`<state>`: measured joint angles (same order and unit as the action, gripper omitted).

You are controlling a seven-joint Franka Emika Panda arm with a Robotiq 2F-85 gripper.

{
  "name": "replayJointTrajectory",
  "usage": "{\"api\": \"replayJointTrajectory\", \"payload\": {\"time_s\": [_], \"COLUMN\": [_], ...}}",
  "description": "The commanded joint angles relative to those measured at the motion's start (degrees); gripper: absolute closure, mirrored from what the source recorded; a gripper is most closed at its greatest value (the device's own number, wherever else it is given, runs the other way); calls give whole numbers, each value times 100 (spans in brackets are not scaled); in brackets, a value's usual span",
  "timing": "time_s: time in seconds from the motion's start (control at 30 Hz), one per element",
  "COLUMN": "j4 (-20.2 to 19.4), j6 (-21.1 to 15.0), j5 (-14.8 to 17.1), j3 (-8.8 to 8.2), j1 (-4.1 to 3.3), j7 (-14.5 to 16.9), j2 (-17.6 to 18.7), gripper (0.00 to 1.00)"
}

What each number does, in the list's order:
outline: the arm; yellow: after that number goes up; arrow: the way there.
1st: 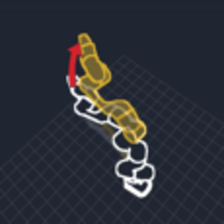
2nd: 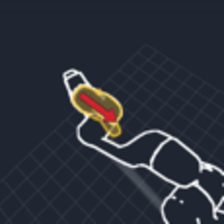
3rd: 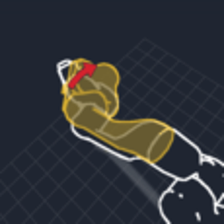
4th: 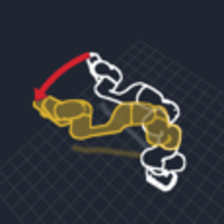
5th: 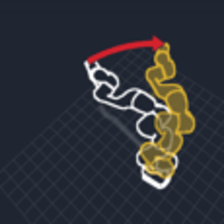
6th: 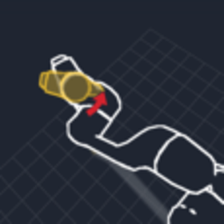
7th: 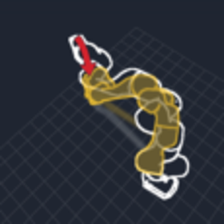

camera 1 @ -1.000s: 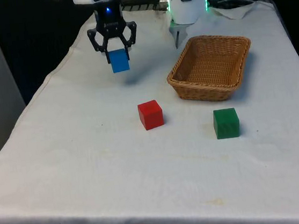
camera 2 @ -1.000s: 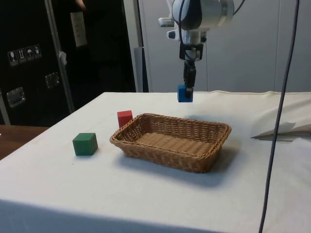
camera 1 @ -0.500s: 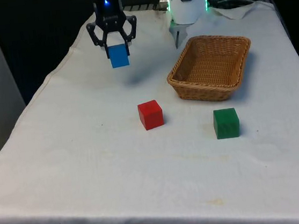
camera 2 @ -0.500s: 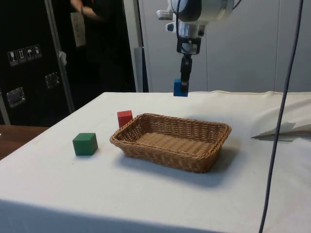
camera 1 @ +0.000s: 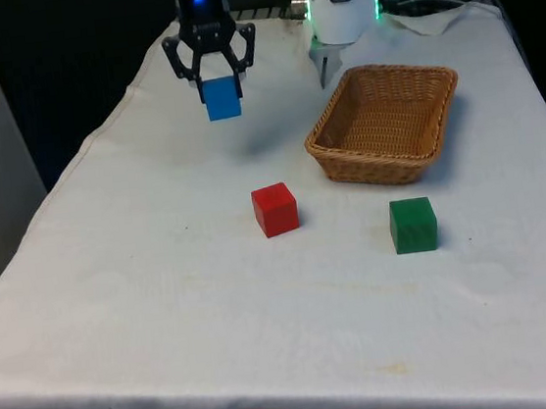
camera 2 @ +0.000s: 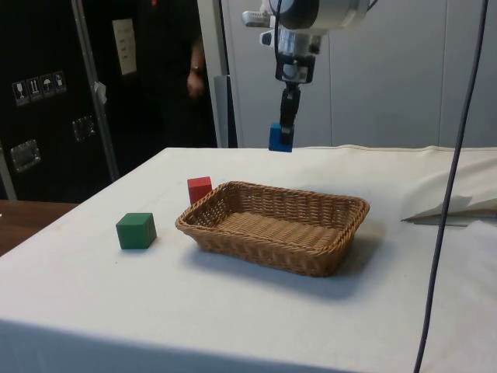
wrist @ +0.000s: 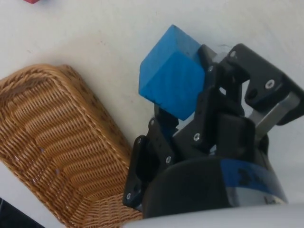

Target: Pick up the blue cube and place it into the basket.

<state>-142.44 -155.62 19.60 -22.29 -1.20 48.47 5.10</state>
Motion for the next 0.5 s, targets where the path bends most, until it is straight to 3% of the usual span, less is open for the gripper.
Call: {"api": "replayJointTrajectory", "payload": {"time_s": [0.0,0.2,0.23,0.27,0.47], "j4": [52,132,109,143,155], "j6": [6,109,109,132,252], "j5": [-160,-344,-212,-378,-544], "j3": [-29,0,40,6,69], "j1": [-17,-40,-23,-46,-69], "j7": [-178,-510,-390,-561,-882], "j2": [92,97,34,86,-29], "gripper": [98,98,98,98,98]}}
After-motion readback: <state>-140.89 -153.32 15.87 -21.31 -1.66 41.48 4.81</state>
